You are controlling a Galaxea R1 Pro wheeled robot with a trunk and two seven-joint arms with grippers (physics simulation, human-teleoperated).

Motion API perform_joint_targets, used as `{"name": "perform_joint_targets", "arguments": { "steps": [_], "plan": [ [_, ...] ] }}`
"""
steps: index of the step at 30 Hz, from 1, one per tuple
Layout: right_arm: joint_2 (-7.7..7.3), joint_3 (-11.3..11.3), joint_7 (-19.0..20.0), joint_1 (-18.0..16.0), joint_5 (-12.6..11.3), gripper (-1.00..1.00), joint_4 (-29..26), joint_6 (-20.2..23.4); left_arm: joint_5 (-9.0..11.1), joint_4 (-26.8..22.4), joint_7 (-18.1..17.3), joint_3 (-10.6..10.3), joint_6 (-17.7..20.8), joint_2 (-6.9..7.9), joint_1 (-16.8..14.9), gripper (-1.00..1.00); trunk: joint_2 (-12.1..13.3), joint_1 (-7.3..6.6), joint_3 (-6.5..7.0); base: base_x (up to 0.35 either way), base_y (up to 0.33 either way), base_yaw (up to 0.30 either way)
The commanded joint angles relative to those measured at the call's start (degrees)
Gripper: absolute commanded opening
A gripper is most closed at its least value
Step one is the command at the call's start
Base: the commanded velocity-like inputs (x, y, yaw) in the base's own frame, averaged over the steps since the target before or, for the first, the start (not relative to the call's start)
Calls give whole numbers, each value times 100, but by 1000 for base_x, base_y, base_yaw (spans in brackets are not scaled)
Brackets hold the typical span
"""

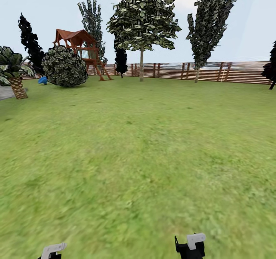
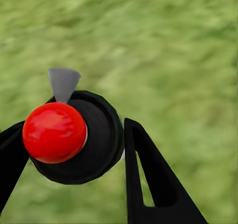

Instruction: In the garden, pick up the pesticide atomizer on the floor and spray pesticide onto both trees until each tree trunk is fully covered.

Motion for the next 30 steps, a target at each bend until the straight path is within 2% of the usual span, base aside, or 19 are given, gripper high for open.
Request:
{"name": "perform_joint_targets", "arguments": {
  "steps": [1, 12, 22, 30],
  "plan": [
    [1, -9, -51, -4, 61, 100, 6, -7, 51, 4, -27, -11, -18, 1, 11, -100, -2, 2, -6, 335, 0, 0],
    [1, -14, -66, -4, 53, 100, -3, -7, 60, -3, -27, -2, -23, 9, 58, -100, -2, 2, -6, 336, 0, -7],
    [1, -14, -65, -4, 53, 100, -1, -7, 60, -3, -27, -2, -20, 10, 58, -100, -2, 2, -6, 336, 0, -255],
    [1, -14, -68, -4, 53, 100, -1, -7, 60, -3, -26, -2, -16, 10, 58, -100, -2, 2, -6, 336, 0, -46]
  ]
}}
